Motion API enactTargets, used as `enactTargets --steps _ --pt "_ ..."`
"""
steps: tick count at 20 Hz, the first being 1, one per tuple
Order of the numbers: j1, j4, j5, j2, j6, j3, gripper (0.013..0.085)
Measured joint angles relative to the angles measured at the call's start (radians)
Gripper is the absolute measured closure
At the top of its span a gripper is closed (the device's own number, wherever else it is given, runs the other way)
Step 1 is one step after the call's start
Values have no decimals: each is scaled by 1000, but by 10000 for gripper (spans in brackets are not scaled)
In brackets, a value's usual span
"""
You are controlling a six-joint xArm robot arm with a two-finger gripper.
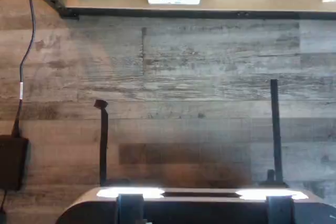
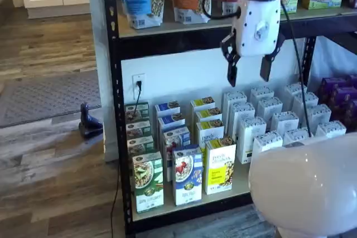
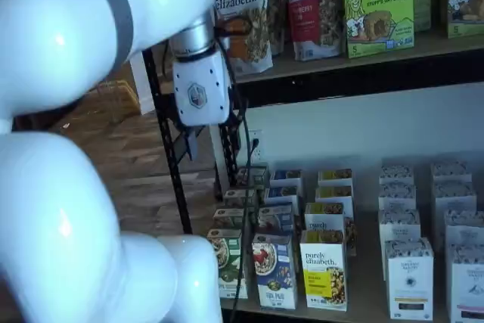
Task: Pick up the blue and white box that is on the bottom shelf, the second box from the left
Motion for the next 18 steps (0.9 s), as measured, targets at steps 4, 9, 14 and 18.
enactTargets --steps 4,9,14,18 --pt "22 -3 -87 12 20 75 130" --pt "46 -12 -197 37 43 162 130" --pt "63 -11 -310 63 59 239 130" --pt "86 -22 -414 86 84 294 130"
